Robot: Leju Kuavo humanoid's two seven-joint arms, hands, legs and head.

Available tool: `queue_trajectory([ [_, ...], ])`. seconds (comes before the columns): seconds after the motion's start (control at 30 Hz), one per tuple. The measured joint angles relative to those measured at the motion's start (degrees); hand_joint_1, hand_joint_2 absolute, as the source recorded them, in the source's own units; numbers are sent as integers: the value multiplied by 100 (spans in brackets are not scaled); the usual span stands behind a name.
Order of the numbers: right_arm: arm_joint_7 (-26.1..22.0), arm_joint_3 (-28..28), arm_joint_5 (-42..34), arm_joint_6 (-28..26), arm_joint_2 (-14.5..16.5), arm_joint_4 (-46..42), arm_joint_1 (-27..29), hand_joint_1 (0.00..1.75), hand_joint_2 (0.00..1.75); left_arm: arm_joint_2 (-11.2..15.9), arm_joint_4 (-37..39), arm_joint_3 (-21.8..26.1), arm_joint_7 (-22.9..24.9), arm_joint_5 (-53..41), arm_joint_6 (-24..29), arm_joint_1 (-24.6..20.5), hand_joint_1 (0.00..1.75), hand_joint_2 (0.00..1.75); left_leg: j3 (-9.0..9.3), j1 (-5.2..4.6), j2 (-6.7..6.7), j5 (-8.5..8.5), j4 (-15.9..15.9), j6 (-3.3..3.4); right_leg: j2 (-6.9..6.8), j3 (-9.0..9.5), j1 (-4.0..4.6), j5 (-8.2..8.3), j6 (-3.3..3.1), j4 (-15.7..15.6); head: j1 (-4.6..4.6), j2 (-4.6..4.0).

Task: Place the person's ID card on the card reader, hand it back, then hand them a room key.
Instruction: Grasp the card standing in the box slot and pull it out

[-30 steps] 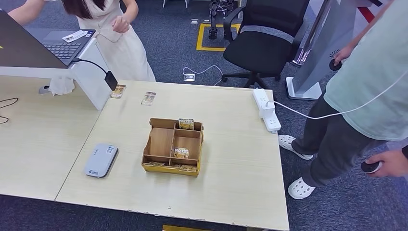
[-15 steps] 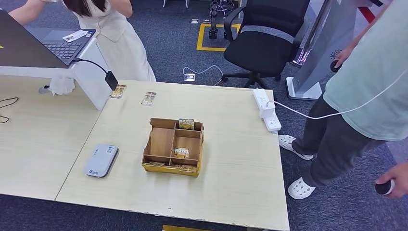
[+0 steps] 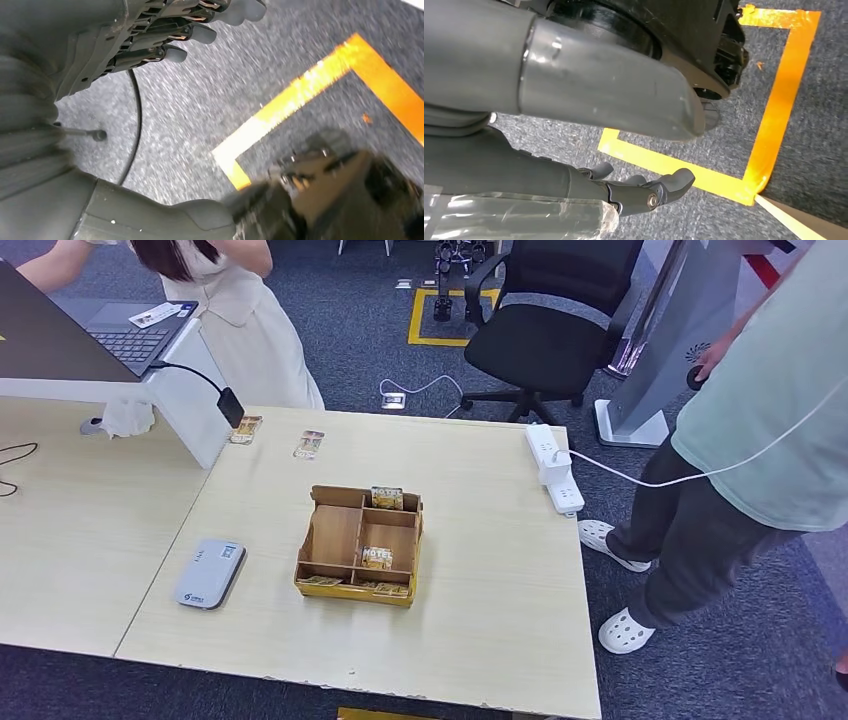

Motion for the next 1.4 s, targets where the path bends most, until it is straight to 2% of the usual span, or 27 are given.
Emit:
queue_trajectory([
  [0.3, 102, -441, 709, 302, 238, -648, 130, 0, 0, -228, -815, 928, 196, -1024, -160, -11, 0, 175, 0, 0, 0, 0, 0, 0, 0, 0, 0, 0, 0, 0, 0, 0],
  [0.53, 186, -769, 1214, 512, 417, -1152, 234, 0, 0, -400, -1608, 1519, 878, -1500, -169, 22, 0, 175, -1, 0, 0, 0, 0, 0, 0, 0, 0, 0, 0, 0, -1, 0],
  [0.9, 245, -1217, 1835, 737, 661, -1847, 379, 0, 0, -621, -3174, 2417, 1619, -2452, -205, 45, 0, 175, 0, 1, 0, 0, 0, 0, 0, 0, 1, 0, 0, 0, -1, 0],
  [1.2, 358, -1333, 2037, 786, 724, -2296, 565, 0, 0, -722, -4401, 3282, 1752, -3394, -274, -190, 0, 175, 0, 2, 0, 0, -1, 0, 0, 0, 2, 0, 0, 1, 0, 0],
  [1.4, 381, -1322, 2035, 785, 724, -2351, 600, 0, 0, -725, -4508, 3368, 1751, -3448, -274, -222, 0, 175, 0, 2, 0, 0, -1, 0, 0, -1, 2, 0, 0, 1, 0, 0],
])
